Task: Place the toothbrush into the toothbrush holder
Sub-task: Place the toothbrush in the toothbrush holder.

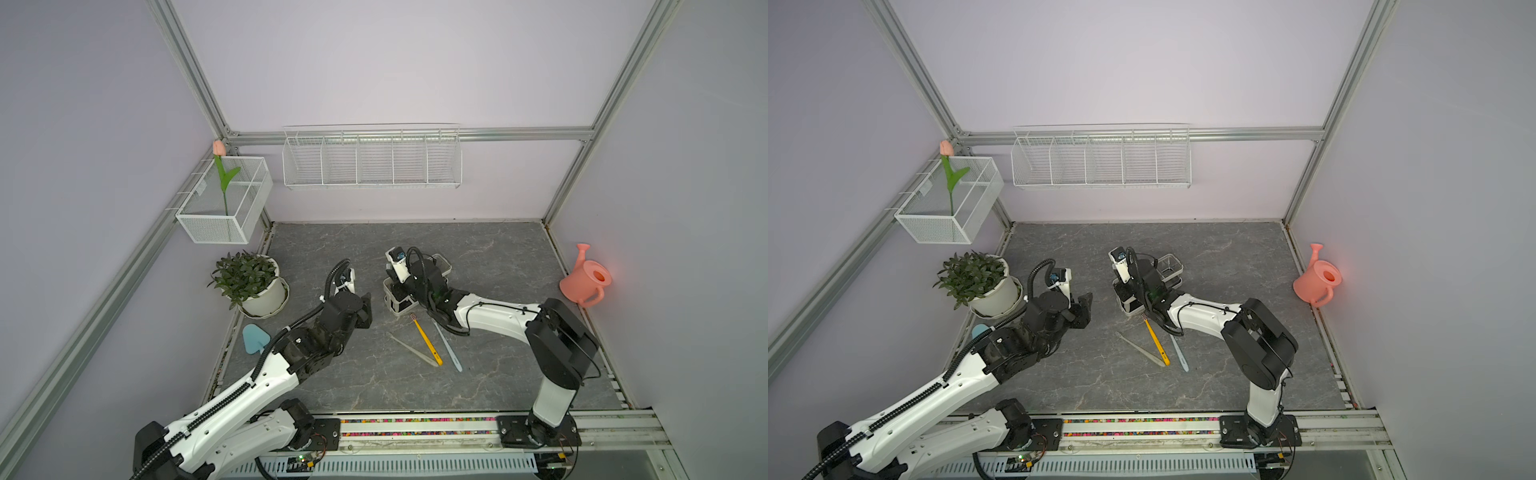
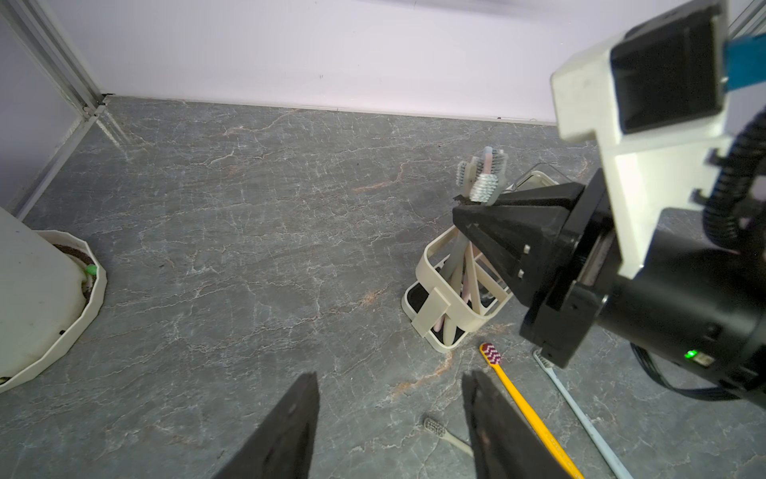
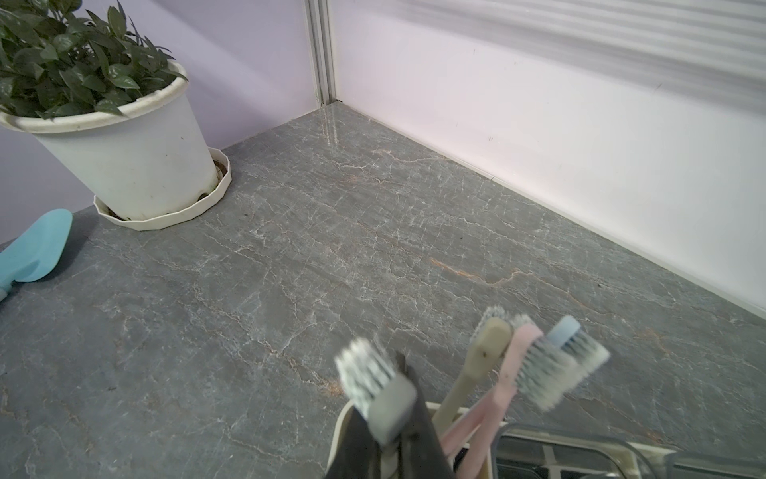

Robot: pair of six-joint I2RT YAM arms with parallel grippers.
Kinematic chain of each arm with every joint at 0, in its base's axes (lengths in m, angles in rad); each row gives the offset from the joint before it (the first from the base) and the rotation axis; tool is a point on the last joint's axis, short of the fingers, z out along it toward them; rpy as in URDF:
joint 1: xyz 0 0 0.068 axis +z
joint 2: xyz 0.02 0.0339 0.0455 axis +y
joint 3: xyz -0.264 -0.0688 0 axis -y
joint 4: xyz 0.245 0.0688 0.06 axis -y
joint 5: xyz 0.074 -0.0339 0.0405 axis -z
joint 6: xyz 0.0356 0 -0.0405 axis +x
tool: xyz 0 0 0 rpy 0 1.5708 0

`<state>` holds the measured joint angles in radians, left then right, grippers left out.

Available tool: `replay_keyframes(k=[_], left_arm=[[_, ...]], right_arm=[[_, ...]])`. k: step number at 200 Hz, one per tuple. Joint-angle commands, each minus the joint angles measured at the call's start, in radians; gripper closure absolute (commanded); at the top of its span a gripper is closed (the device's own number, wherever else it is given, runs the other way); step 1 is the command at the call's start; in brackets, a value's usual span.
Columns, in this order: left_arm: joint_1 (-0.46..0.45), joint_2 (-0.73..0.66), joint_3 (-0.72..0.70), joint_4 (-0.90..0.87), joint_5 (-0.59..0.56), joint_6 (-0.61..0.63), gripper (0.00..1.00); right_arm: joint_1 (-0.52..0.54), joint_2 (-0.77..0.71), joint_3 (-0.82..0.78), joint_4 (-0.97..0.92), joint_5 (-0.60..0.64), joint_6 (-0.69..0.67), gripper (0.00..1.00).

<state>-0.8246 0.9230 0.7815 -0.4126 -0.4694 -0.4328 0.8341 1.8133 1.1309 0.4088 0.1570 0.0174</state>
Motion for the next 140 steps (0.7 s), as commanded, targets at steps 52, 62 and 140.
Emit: replay_keyframes(k=[52, 62, 140], left_arm=[[0.008, -0.006, -0.004, 0.002, 0.006, -0.007, 0.41], [0.008, -0.005, -0.003, 0.001, 0.006, -0.008, 0.4], [0.008, -0.01, -0.001, 0.003, 0.009, -0.004, 0.4]], right_arm=[[0.007, -0.003, -0.051, 0.06, 0.01, 0.02, 0.87], [0.007, -0.005, -0.054, 0.065, 0.01, 0.024, 0.84], [0.006, -0.052, -0.063, 0.091, 0.006, 0.01, 0.61]])
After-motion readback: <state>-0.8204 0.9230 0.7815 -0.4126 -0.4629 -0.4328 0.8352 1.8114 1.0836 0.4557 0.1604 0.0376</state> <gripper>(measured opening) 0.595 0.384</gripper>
